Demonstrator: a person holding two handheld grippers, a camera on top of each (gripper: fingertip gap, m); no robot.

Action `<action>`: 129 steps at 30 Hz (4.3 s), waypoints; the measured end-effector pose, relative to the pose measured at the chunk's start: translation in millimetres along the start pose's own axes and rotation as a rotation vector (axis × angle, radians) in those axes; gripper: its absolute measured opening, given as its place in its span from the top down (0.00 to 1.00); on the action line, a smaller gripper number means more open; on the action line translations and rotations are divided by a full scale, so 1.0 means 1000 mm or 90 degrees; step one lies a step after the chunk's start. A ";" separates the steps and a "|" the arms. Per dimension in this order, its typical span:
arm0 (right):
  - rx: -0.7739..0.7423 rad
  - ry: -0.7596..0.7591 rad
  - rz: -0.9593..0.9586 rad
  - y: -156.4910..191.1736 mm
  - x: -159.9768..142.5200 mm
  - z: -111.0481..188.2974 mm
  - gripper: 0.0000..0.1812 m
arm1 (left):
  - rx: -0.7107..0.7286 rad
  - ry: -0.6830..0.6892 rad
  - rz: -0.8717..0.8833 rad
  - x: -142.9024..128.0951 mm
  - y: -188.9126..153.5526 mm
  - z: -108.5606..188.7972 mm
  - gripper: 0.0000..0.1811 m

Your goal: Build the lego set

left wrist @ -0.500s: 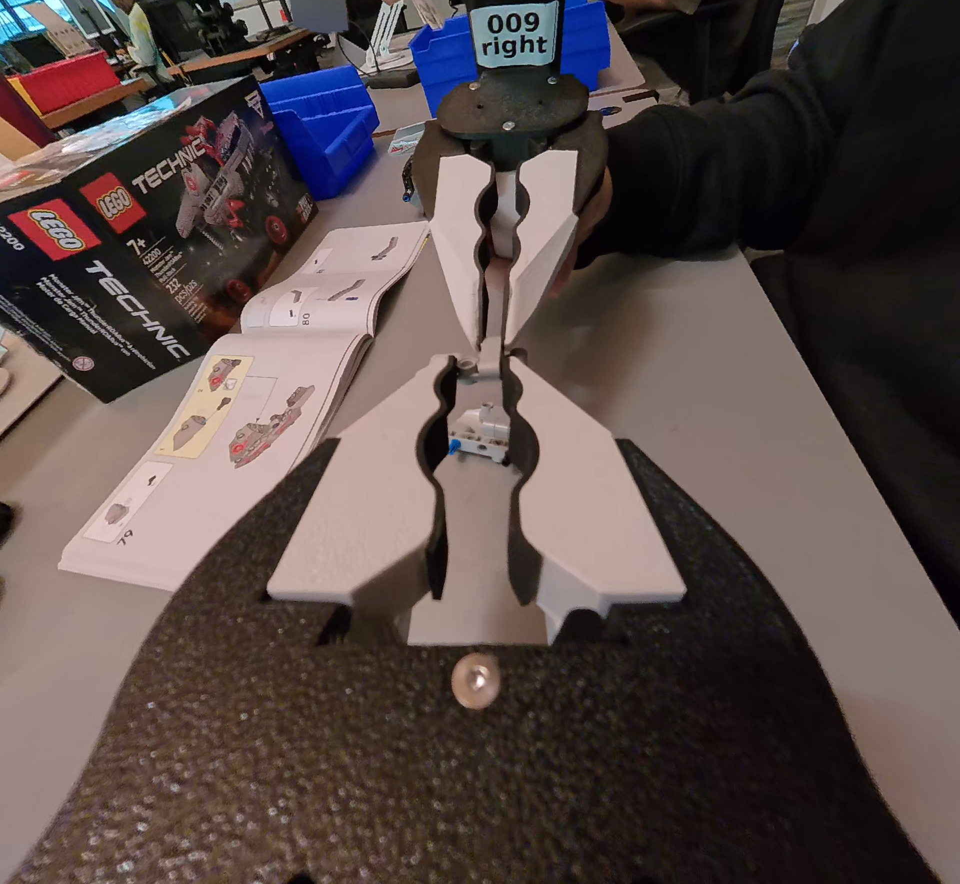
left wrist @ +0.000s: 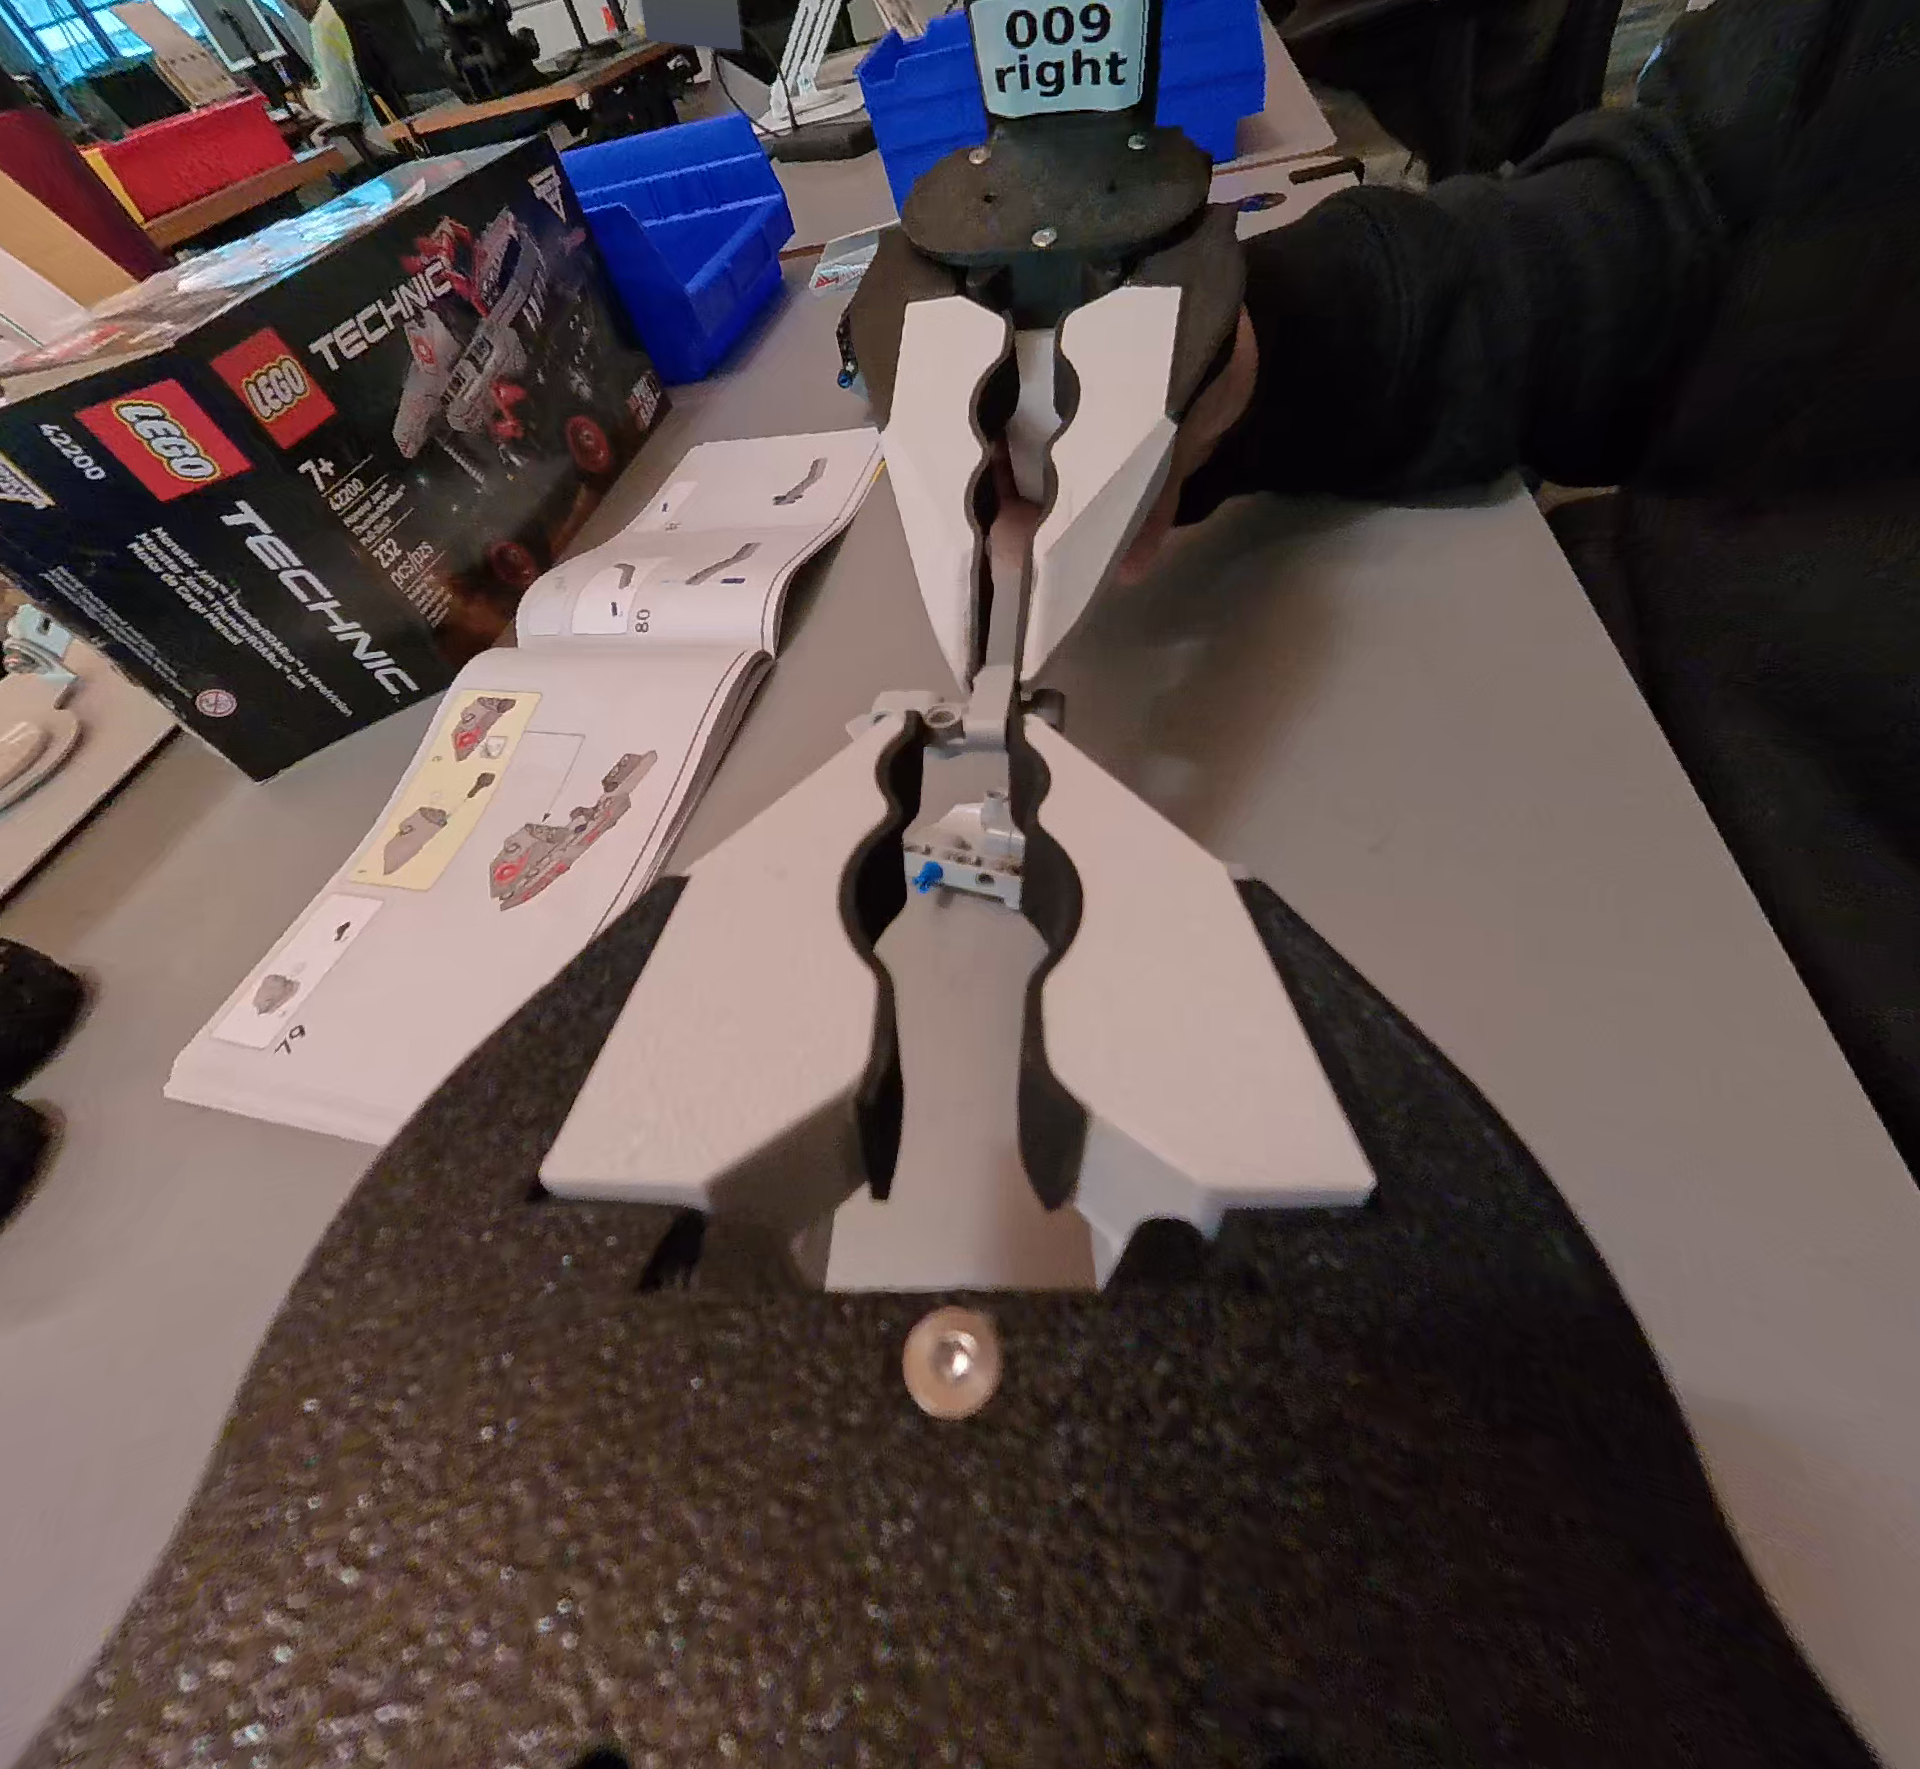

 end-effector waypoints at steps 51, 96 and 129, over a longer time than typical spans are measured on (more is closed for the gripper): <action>0.016 0.296 0.025 0.005 -0.053 -0.010 0.82 | -0.102 0.182 0.002 -0.047 0.018 -0.005 0.93; 0.068 0.292 0.049 0.004 -0.052 -0.020 0.82 | -0.117 0.146 -0.002 -0.038 0.013 -0.004 0.93; 0.091 0.294 0.022 0.002 -0.052 -0.022 0.82 | -0.151 0.220 0.123 -0.057 0.009 0.002 0.93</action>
Point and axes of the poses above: each gripper's, where its closed fingertips meet, z back along the fingers, x out of its top, y = z × x across the jaws, the point moved 7 cm from there along z, back along the fingers, and after that the axes turned 14 degrees about -x, right-handed, at the moved point
